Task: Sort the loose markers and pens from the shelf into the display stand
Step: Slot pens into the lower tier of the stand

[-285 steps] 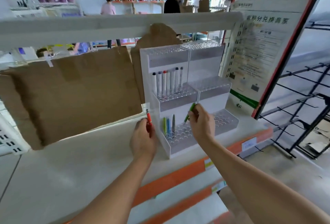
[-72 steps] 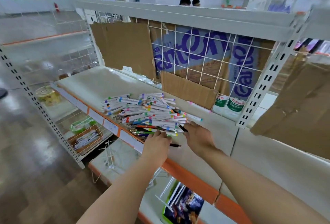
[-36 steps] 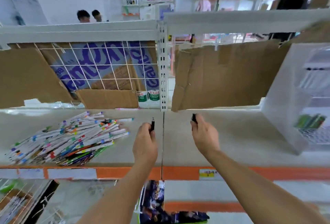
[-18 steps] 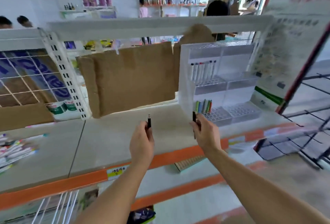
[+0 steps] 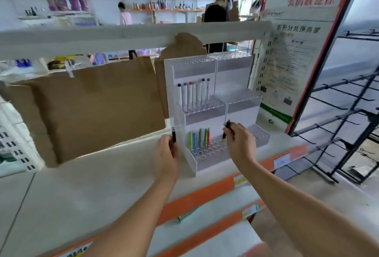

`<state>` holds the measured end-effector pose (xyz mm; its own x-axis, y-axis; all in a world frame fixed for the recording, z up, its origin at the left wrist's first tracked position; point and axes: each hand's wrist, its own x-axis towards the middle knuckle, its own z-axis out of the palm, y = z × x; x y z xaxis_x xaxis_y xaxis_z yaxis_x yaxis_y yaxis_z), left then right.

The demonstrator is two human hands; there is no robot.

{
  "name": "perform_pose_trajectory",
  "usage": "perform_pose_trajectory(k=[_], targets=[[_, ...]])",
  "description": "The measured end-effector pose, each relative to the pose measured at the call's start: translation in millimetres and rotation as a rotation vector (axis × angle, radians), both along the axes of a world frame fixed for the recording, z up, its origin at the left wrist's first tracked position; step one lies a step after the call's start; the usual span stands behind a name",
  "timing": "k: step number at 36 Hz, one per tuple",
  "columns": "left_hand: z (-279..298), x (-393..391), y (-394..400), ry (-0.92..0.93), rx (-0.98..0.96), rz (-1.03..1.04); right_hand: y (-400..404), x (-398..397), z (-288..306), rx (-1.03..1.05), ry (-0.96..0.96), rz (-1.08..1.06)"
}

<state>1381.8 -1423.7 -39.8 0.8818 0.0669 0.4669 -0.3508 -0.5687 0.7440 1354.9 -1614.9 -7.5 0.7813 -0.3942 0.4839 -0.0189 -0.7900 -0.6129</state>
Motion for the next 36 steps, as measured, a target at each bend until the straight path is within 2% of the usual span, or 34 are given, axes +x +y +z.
perform_pose_trajectory(k=[8, 21, 30, 34, 36], targets=[[2, 31, -12, 0.071, 0.053, 0.120, -4, 37, -6, 0.056, 0.011, -0.029], [-2, 42, -17, 0.054, 0.122, 0.193, -11, 63, -24, -0.154, 0.154, 0.093], [-10, 30, -34, 0.052, 0.132, 0.234, -17, 66, -32, -0.167, 0.203, 0.123], [-8, 24, -39, 0.033, 0.152, 0.254, -19, 70, -30, -0.095, 0.241, 0.081], [-7, 22, -41, 0.036, 0.153, 0.269, -20, 69, -33, -0.141, 0.259, 0.084]])
